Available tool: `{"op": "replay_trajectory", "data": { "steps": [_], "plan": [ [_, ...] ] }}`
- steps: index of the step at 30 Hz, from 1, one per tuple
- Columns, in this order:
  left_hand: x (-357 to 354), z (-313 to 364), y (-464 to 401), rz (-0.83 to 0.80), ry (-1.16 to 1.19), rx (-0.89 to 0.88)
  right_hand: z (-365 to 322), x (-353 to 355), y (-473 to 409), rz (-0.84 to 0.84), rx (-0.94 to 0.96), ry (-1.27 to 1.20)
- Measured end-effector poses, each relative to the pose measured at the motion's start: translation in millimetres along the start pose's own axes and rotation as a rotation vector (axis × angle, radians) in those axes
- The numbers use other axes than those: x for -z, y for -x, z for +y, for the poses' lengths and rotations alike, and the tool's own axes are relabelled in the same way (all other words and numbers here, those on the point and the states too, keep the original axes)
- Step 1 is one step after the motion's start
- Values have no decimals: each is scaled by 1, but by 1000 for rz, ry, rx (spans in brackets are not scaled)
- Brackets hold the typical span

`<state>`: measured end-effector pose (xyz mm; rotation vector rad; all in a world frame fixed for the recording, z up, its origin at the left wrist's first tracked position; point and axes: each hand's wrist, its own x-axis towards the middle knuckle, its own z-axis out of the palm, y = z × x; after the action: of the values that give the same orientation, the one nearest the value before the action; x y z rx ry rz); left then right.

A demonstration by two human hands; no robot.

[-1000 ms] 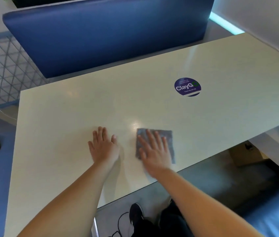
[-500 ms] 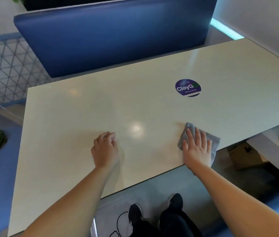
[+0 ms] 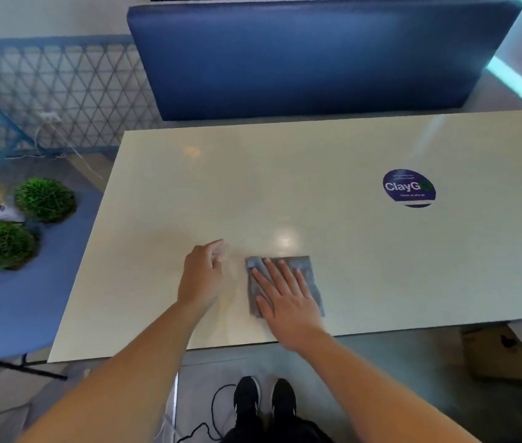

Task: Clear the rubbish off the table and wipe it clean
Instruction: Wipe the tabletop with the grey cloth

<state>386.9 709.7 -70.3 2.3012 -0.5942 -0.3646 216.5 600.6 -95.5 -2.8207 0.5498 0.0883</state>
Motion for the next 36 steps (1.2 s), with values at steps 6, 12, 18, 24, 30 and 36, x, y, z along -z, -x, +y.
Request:
{"op": "replay_trajectory", "data": {
  "steps": [6, 12, 18, 24, 30, 36],
  "plan": [
    [28, -30, 28, 116, -296, 173, 80, 26, -19, 4, -349, 2],
    [53, -56, 43, 147, -341, 288, 1, 14, -38, -14, -246, 4],
    [70, -69, 40, 180, -259, 203, -103, -11, -42, -114, 79, -22],
    [101, -97, 36, 191, -112, 151, -81, -11, -41, -30, 148, -14],
    [129, -128, 33, 230, -314, 379, -53, -8, -29, 66, -260, 27],
    [151, -160, 19, 270, -74, 390, -157, -32, -45, 25, -49, 32]
  ]
}}
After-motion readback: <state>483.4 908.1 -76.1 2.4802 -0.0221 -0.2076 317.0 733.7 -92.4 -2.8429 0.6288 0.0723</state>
